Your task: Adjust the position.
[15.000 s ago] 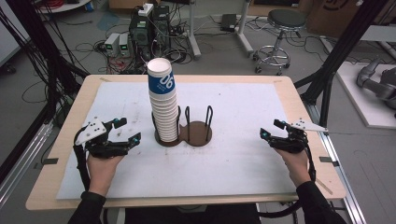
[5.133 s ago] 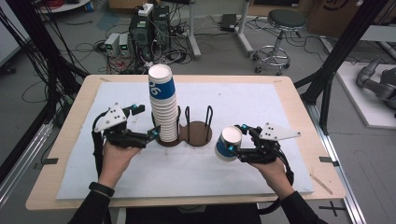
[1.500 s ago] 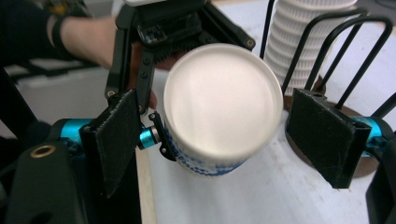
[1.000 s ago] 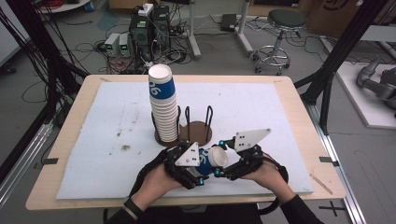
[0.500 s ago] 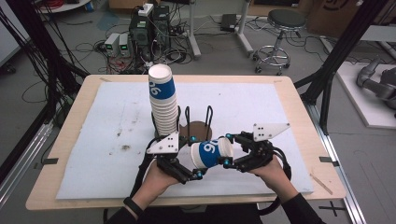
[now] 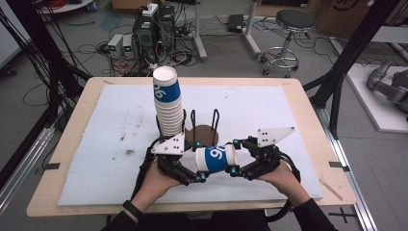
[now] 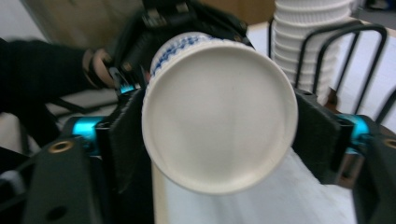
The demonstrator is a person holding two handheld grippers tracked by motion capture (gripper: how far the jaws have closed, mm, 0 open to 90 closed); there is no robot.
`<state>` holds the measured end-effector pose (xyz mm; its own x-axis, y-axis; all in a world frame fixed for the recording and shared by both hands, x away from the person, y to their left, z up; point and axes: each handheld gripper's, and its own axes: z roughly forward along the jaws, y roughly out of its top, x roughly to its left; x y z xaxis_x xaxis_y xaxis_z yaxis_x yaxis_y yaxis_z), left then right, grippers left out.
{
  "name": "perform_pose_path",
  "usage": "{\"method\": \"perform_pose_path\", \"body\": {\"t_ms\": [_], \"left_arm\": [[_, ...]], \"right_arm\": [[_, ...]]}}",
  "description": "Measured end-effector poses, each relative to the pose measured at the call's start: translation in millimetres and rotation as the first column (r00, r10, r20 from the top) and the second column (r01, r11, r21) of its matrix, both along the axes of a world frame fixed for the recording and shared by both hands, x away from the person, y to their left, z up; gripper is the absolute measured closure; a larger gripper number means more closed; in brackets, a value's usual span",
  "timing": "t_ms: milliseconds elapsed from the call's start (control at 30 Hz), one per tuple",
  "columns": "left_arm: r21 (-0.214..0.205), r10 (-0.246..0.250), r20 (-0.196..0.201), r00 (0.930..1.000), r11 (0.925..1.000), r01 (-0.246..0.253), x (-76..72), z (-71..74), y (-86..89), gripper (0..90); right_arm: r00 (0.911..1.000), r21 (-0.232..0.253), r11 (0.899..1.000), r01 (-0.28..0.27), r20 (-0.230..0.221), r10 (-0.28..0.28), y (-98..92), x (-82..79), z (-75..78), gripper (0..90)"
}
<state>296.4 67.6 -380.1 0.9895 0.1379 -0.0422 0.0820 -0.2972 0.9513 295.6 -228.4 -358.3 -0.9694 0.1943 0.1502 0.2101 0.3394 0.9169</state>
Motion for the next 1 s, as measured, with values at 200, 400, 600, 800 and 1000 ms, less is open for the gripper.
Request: {"method": "perform_pose_path", "body": {"t_ms": [200, 400, 600, 800, 1000], "left_arm": [[0.151, -0.009, 0.019, 0.9998, 0.9885, 0.006, 1.6, 9.7, 0.9, 21.3], [0.292, -0.027, 0.063, 0.9976, 0.9563, 0.008, -2.6, 14.0, -8.8, 21.5], [0.317, -0.049, 0.069, 0.9964, 0.9481, 0.025, -4.8, 16.0, -14.5, 21.6], [0.24, -0.042, 0.043, 0.9982, 0.9704, 0.03, -2.8, 14.5, -11.0, 17.4], [0.006, 0.012, -0.031, 0.9995, 0.9999, -0.012, 2.8, 5.8, -2.5, 8.1]], "right_arm": [[0.9977, -0.067, 0.998, 0.016, 0.067, -0.011, -2.0, -2.0, 9.0, 20.6], [0.992, -0.21, 0.978, -0.01, 0.121, 0.036, 8.9, -8.4, 9.7, 20.6], [0.9889, -0.308, 0.951, -0.026, 0.131, 0.07, 21.0, -9.8, -1.1, 20.8], [0.9892, -0.269, 0.961, -0.061, 0.113, 0.094, 17.7, -6.8, -1.7, 28.9], [0.9938, -0.149, 0.987, -0.054, 0.088, 0.068, 4.7, -2.7, 0.3, 29.8]]}}
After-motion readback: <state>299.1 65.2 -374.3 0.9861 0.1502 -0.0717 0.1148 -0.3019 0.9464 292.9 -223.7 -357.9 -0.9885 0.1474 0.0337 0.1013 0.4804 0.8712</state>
